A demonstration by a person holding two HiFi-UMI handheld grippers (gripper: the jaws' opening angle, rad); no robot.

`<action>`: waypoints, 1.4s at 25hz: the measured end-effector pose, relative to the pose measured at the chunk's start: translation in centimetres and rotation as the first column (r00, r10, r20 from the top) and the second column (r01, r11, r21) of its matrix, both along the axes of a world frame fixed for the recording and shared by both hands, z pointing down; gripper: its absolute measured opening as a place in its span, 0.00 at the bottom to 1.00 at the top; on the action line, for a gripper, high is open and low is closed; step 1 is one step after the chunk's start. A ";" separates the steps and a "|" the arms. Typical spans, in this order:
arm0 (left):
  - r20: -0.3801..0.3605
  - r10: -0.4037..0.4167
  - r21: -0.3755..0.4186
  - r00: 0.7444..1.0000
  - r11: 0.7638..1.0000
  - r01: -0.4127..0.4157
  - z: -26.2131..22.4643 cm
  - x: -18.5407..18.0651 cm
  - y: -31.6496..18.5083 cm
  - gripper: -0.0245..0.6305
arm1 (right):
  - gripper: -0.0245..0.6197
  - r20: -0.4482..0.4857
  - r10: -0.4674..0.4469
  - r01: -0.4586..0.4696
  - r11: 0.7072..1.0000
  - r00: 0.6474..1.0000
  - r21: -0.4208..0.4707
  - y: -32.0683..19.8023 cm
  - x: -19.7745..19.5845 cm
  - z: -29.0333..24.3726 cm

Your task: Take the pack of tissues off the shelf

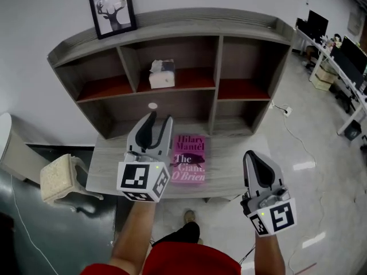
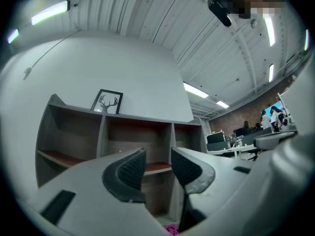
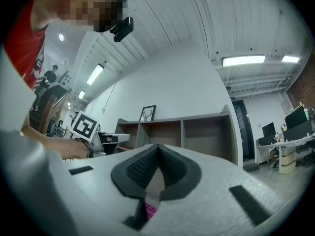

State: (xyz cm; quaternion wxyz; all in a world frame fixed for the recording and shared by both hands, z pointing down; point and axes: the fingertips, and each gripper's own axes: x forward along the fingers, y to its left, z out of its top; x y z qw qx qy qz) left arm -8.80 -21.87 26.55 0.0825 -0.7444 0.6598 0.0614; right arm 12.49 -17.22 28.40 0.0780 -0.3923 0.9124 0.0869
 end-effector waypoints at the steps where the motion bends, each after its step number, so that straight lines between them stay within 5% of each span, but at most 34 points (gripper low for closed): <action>1: -0.007 -0.013 -0.004 1.000 1.000 0.013 0.1 -0.4 -1.1 0.26 | 0.05 -0.008 -0.002 0.002 1.000 1.000 0.001 -0.8 -0.3 0.0; 8: -0.036 -0.097 -0.050 0.995 0.994 0.095 1.1 -3.9 -9.0 0.57 | 0.05 -0.065 -0.023 0.023 1.000 0.998 -0.001 -7.0 -3.8 0.4; 12: -0.028 -0.146 -0.093 0.989 0.985 0.143 1.7 -6.1 -12.8 0.64 | 0.05 -0.080 -0.033 0.033 0.999 0.996 0.005 -9.7 -5.5 0.5; 19: 0.016 -0.205 -0.191 0.979 0.960 0.205 3.3 -7.7 -18.2 0.68 | 0.05 -0.086 -0.084 0.084 0.996 0.993 -0.004 -13.5 -6.8 0.8; 28: 0.042 -0.298 -0.321 0.954 0.900 0.295 6.3 -9.1 -22.0 0.71 | 0.05 -0.089 -0.150 0.148 0.988 0.985 -0.031 -17.6 -6.0 1.2; 35: 0.044 -0.325 -0.338 0.945 0.885 0.321 7.0 -9.6 -22.9 0.71 | 0.05 -0.083 -0.165 0.162 0.986 0.983 -0.047 -19.2 -5.1 1.8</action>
